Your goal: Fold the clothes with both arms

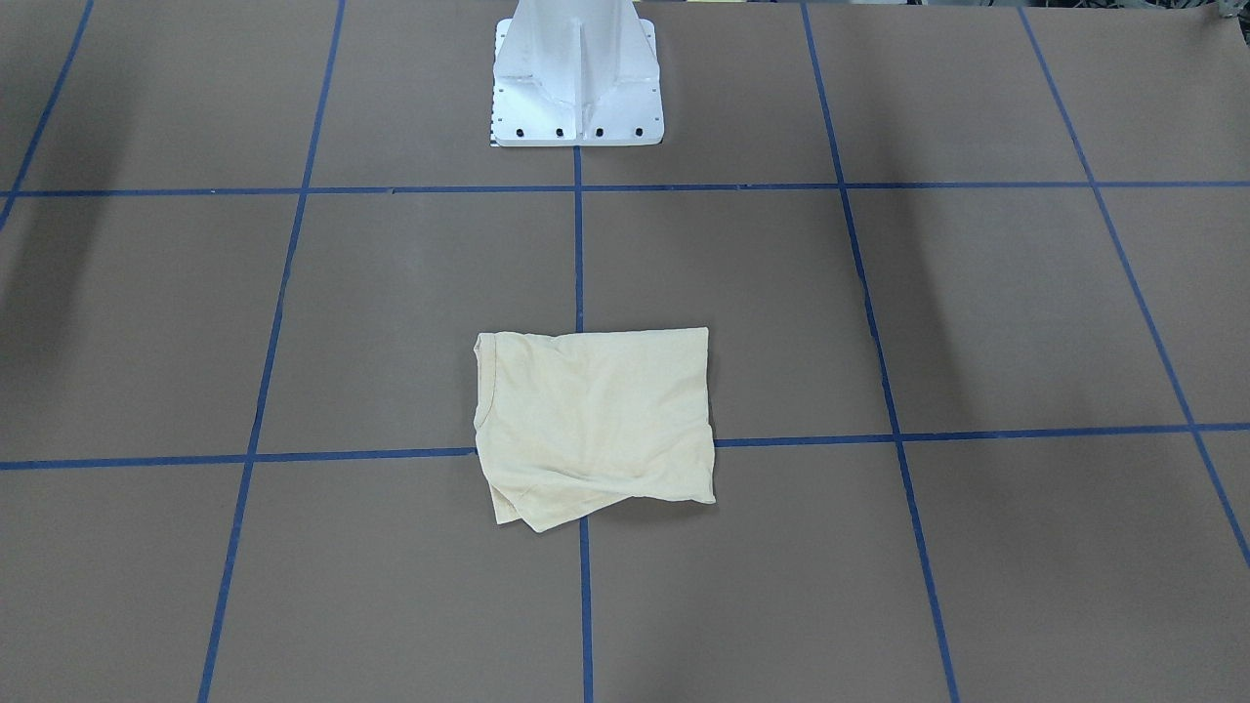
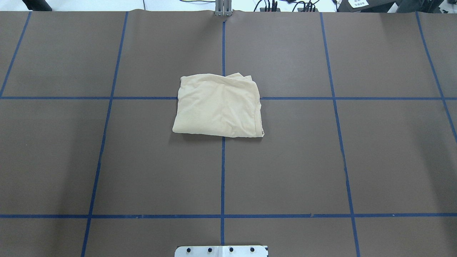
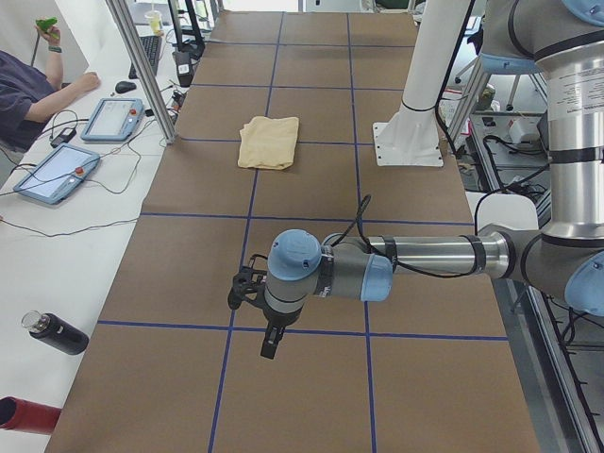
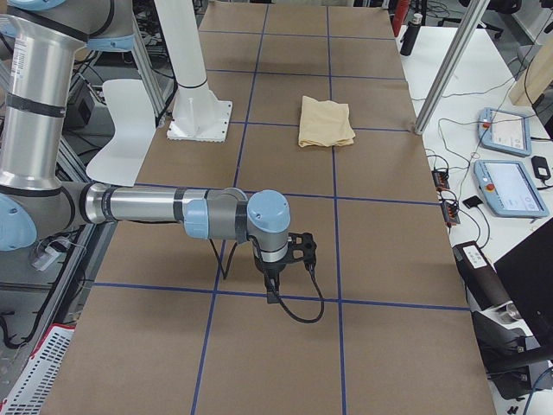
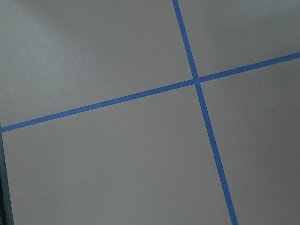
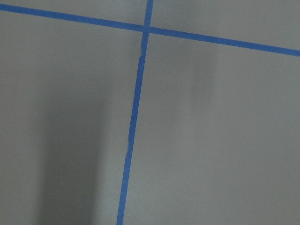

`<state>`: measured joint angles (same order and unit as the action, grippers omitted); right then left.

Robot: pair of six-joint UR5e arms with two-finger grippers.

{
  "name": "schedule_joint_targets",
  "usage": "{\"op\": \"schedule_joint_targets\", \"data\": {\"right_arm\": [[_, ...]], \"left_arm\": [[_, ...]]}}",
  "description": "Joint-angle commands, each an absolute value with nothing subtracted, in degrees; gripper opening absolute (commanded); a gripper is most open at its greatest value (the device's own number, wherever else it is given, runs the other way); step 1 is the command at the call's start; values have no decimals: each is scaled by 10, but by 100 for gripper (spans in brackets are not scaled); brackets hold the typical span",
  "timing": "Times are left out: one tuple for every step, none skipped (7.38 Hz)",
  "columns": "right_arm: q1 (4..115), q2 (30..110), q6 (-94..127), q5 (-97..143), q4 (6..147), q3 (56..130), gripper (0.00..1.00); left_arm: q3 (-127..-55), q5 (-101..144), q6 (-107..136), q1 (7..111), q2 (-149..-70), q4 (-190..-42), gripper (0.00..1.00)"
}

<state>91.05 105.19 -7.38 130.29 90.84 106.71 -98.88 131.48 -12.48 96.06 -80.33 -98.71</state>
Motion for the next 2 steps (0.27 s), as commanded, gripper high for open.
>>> {"op": "schedule_joint_targets", "data": {"right_arm": [[911, 1057, -74, 1303, 901, 1067, 100], [911, 1058, -74, 1303, 901, 1068, 100]], "left_arm": [[-989, 1315, -125, 961, -803, -987, 100], [-993, 1315, -125, 961, -803, -987, 100]]}}
